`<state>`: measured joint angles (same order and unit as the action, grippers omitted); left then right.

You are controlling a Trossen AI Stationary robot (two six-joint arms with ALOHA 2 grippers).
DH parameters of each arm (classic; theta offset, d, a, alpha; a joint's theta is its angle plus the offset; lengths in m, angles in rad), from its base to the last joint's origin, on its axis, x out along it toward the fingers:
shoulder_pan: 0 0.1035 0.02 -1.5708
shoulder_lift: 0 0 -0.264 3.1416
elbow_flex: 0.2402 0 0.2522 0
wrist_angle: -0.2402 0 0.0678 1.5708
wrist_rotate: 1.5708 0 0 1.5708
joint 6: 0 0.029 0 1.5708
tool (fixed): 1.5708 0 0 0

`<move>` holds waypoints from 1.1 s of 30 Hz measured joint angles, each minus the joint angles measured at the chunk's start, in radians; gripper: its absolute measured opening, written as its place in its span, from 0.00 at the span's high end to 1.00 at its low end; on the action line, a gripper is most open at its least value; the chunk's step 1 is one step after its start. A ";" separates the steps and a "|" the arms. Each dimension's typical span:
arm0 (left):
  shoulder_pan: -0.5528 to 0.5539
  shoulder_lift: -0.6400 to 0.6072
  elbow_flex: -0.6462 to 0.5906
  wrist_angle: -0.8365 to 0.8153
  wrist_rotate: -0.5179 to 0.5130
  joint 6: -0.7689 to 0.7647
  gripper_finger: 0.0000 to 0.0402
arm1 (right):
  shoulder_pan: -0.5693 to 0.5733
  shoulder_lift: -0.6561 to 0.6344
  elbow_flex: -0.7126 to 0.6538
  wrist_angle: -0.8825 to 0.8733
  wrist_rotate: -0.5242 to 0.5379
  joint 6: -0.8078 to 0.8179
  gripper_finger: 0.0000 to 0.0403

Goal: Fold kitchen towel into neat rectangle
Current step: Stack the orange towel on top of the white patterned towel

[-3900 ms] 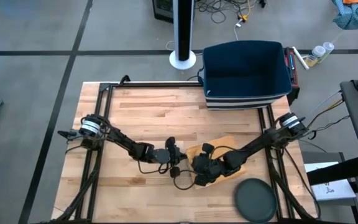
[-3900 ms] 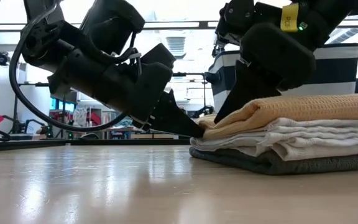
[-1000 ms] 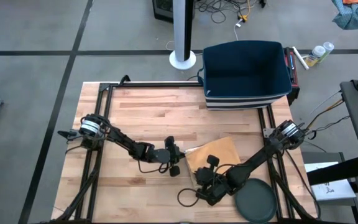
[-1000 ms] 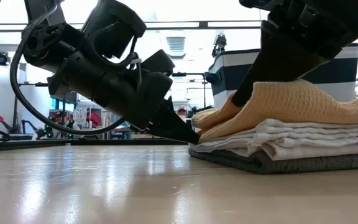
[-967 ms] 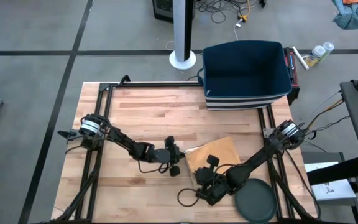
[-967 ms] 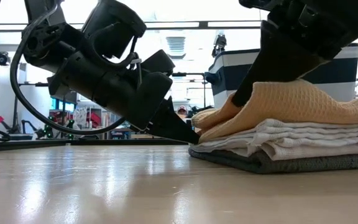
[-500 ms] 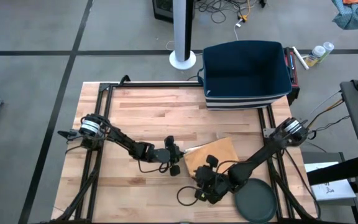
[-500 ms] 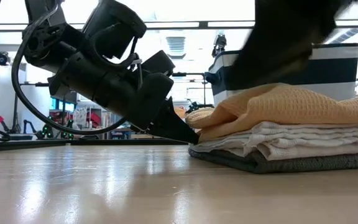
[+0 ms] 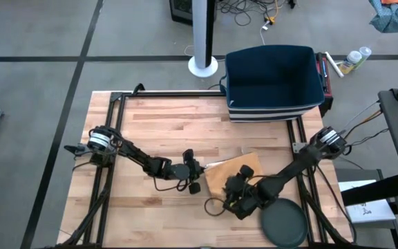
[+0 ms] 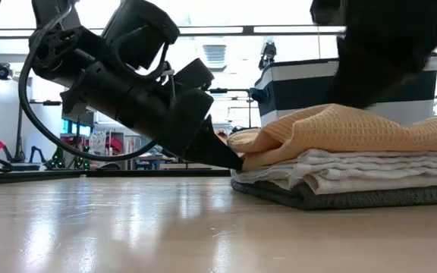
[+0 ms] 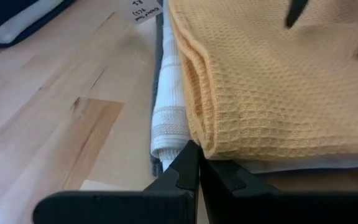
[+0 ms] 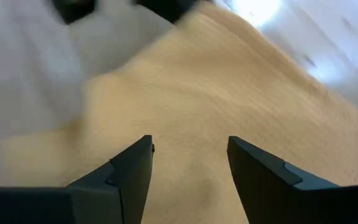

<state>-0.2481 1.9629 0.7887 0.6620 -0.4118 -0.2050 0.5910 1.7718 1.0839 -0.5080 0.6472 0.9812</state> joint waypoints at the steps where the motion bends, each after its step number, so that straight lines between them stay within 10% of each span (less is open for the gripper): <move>1: 0.000 0.000 0.000 0.000 0.000 0.009 1.00 | -0.002 0.003 -0.015 0.009 0.004 0.016 0.50; 19: -0.103 -0.383 -0.014 -0.286 -0.105 0.124 1.00 | 0.003 -0.102 -0.086 0.021 0.127 0.011 0.50; 33: -0.122 0.058 0.379 -0.304 -0.099 0.141 0.99 | 0.020 -0.310 -0.401 0.365 0.039 -0.187 0.50</move>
<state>-0.3700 2.0207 1.1676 0.3581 -0.5111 -0.0641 0.6106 1.4622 0.6825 -0.1430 0.6864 0.7944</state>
